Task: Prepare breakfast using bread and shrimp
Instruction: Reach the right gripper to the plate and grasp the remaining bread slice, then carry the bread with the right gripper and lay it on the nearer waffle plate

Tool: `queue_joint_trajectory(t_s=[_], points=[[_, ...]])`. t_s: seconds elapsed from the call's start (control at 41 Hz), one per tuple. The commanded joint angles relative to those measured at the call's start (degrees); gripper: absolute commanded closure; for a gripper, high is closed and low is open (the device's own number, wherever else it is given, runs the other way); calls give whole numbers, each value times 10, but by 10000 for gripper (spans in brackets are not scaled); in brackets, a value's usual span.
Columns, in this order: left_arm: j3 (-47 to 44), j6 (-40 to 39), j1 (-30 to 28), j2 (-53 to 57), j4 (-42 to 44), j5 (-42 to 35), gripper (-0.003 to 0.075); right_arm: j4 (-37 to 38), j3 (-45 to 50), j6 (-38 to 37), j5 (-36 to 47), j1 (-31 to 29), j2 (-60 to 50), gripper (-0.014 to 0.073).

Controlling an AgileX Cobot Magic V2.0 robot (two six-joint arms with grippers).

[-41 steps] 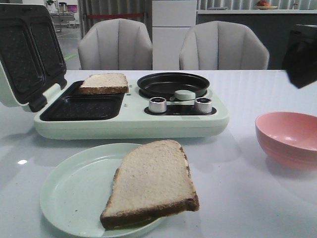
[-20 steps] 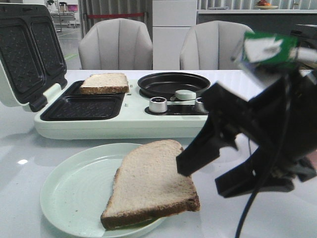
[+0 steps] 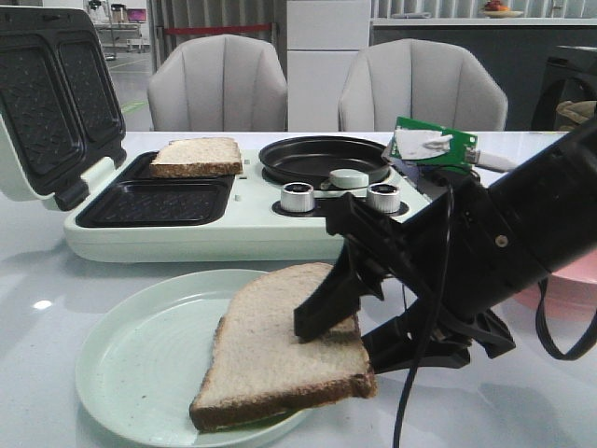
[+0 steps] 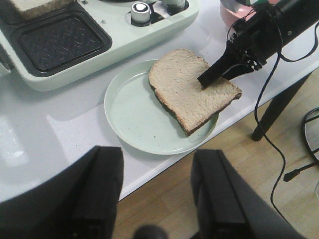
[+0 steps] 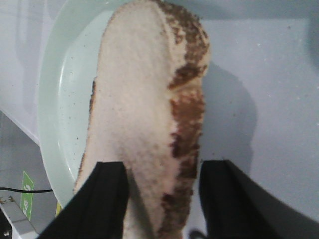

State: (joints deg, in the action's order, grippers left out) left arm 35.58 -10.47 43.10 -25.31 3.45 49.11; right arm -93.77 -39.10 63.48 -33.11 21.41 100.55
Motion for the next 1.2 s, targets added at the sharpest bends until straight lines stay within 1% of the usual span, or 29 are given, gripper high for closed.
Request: queue_joint_trajectory(t_s=[0.0, 0.024, 0.146, 0.22, 0.488, 0.78, 0.854, 0.951, 1.0, 1.073, 1.171], points=[[15, 0, 4, -2, -2, -41, 338, -14, -13, 10, -26, 0, -17, 284], [15, 0, 4, -2, -2, -41, 338, -13, -13, 10, -26, 0, -17, 320], [15, 0, 4, -2, -2, -39, 338, -7, -13, 13, -26, -1, -22, 428], [15, 0, 4, -2, -2, -38, 338, -6, -13, 26, -25, -1, -34, 468], [15, 0, 4, -2, -2, -38, 338, -3, -13, 27, -6, -1, -107, 580], [15, 0, 4, -2, -2, -38, 338, -4, -15, 27, 6, -1, -167, 586], [15, 0, 4, -2, -2, -38, 338, -15, -27, 27, -10, -1, -169, 586], [15, 0, 4, -2, -2, -38, 338, -26, -66, 27, -49, 0, -169, 586], [15, 0, 4, -2, -3, -38, 338, -28, -90, 27, -54, 2, -168, 586], [15, 0, 4, -2, -3, -38, 338, -30, -132, 27, -39, 12, -160, 586], [15, 0, 4, -2, -3, -38, 338, -33, -185, 27, 0, 31, -137, 586]])
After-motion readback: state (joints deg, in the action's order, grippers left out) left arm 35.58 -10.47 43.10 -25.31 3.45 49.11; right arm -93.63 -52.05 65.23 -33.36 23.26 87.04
